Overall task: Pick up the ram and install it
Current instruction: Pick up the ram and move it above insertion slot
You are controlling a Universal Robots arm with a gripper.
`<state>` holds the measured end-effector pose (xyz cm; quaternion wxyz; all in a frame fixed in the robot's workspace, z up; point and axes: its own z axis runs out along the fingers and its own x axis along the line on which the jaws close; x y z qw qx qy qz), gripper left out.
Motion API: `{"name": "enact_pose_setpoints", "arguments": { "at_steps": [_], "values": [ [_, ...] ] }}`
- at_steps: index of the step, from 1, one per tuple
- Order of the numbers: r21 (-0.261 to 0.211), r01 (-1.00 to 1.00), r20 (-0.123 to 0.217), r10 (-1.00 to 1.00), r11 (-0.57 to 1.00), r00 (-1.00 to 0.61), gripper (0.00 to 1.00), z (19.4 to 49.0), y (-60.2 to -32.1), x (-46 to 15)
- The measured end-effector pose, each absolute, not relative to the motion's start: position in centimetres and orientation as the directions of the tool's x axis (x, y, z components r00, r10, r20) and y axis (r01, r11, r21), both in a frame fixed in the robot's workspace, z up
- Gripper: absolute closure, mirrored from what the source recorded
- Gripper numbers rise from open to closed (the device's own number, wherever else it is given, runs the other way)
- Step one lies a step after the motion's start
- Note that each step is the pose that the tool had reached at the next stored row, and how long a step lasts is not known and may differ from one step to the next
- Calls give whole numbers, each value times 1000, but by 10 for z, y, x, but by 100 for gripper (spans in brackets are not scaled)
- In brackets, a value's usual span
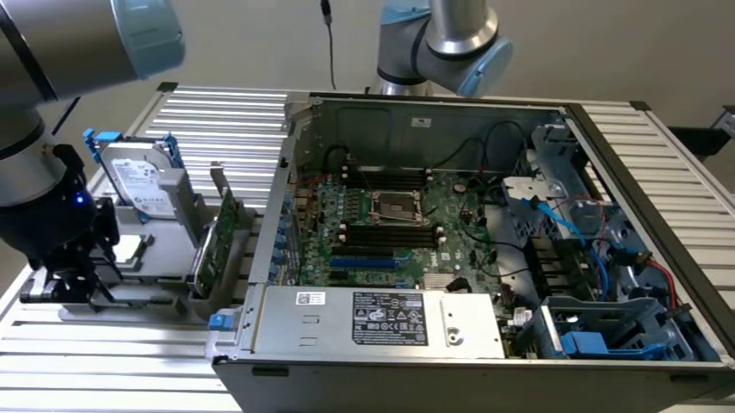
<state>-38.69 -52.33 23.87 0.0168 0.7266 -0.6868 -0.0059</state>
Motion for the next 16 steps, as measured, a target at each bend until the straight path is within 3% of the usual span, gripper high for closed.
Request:
{"name": "enact_pose_setpoints", "arguments": {
  "at_steps": [16],
  "values": [
    [31,-995,2,-996,-91,91,64,212,-521,-383]
  ]
}}
